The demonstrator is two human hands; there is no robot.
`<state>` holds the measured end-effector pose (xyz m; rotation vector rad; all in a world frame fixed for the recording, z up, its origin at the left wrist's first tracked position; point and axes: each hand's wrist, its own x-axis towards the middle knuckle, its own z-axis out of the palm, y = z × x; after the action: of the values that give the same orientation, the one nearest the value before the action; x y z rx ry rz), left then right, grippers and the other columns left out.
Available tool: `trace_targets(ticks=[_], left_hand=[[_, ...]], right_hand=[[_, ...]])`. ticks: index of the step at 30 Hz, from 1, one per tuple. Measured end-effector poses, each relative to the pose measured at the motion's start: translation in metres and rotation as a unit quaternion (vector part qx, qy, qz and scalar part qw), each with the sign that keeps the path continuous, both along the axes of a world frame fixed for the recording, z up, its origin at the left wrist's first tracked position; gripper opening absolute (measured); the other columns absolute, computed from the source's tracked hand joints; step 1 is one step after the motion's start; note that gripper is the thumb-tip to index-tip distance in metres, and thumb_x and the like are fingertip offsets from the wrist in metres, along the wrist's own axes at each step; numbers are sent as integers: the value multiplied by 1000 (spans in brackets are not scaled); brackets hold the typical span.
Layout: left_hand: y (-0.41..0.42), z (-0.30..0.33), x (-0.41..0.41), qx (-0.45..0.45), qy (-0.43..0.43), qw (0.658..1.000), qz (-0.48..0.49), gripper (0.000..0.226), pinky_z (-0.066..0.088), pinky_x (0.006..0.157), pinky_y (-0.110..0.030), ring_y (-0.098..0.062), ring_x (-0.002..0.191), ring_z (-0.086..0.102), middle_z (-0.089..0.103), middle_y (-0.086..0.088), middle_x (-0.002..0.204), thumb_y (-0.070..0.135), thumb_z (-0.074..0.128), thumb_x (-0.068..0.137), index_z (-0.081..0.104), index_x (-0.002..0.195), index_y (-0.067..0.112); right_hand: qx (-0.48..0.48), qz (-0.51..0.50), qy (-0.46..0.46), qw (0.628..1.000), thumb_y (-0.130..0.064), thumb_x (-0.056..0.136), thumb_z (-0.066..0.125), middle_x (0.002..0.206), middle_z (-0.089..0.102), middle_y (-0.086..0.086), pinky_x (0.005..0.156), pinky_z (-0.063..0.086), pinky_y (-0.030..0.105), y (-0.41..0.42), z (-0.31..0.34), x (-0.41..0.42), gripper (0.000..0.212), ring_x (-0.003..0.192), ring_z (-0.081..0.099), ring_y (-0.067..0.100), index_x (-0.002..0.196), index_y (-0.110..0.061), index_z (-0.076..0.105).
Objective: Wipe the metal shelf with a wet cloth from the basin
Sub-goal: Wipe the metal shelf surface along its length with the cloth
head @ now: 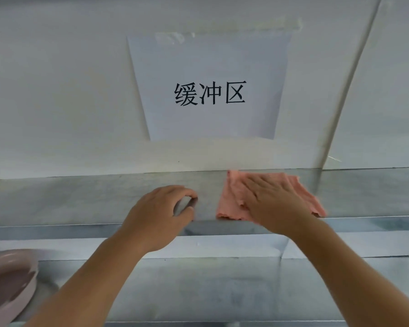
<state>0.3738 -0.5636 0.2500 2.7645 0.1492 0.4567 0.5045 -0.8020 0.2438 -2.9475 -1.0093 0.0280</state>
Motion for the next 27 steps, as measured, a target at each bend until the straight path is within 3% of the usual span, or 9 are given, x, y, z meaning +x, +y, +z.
trace_targets(ticks=[4, 6, 8, 11, 16, 19, 21, 24, 27], left_hand=[[15, 1, -4, 3, 2, 1000, 3, 32, 37, 97, -27, -1, 123, 48, 58, 29, 132, 48, 50, 94, 59, 124, 46], [24, 0, -8, 6, -2, 1000, 7, 32, 36, 99, -25, -1, 125, 47, 57, 29, 134, 47, 50, 95, 59, 126, 45], [34, -1, -12, 8, -1, 1000, 9, 33, 33, 98, -24, 0, 127, 46, 56, 30, 136, 47, 51, 97, 58, 129, 46], [49, 0, -18, 16, -1, 1000, 5, 35, 31, 96, -23, 0, 131, 44, 53, 30, 139, 49, 51, 98, 56, 132, 46], [87, 2, -39, 15, -6, 1000, -16, 33, 29, 95, -20, 0, 132, 43, 54, 29, 140, 49, 50, 99, 58, 131, 45], [119, 3, -58, 19, -9, 999, -29, 35, 30, 96, -21, -1, 133, 44, 54, 28, 140, 49, 50, 99, 58, 133, 44], [143, 3, -71, 20, -5, 999, -35, 35, 35, 94, -23, -3, 127, 48, 57, 28, 128, 53, 48, 97, 59, 129, 44], [180, 3, -89, 17, -4, 999, -32, 39, 40, 83, -26, -5, 107, 53, 57, 27, 106, 60, 44, 91, 60, 121, 43], [213, 4, -107, 17, -8, 1000, -24, 27, 32, 75, -15, -2, 95, 46, 51, 31, 92, 49, 48, 96, 61, 119, 44]], right_hand=[[-60, -103, -18, 993, -40, 88, -5, 179, -9, -1, 130, 8, 65, -22, 6, 5, 81, 165, -6, 28, 167, -24, -6], [-45, -90, -4, 995, -38, 91, -4, 179, -4, 0, 130, 6, 62, 12, 10, -19, 78, 165, -2, 29, 168, -23, -3], [-30, -13, -15, 999, -36, 87, -4, 179, 1, 2, 130, 9, 61, 54, 7, -38, 82, 165, 2, 30, 168, -21, 1], [-22, 38, 0, 999, -39, 83, -4, 179, -8, -2, 131, 5, 61, 85, 2, -50, 86, 165, -7, 26, 167, -21, -5], [-53, -99, -13, 994, -48, 72, -25, 179, -9, -6, 130, 8, 63, 57, 7, -29, 99, 165, -6, 23, 167, -26, -7], [-41, -106, -16, 993, -34, 106, 14, 178, 7, -2, 130, 14, 59, 112, 19, -68, 62, 164, 9, 27, 167, -24, 4], [-27, -28, -27, 999, -29, 109, 30, 174, 22, 0, 128, 20, 59, 177, 20, -103, 58, 161, 20, 29, 165, -24, 15], [15, 31, 5, 999, -55, 95, -4, 178, 10, -3, 129, 10, 62, 246, 5, -123, 80, 165, 6, 27, 167, -24, 11], [35, 3, -18, 999, -41, 97, 0, 178, 14, -4, 128, 18, 61, 245, 0, -118, 72, 164, 12, 22, 167, -30, 12]])
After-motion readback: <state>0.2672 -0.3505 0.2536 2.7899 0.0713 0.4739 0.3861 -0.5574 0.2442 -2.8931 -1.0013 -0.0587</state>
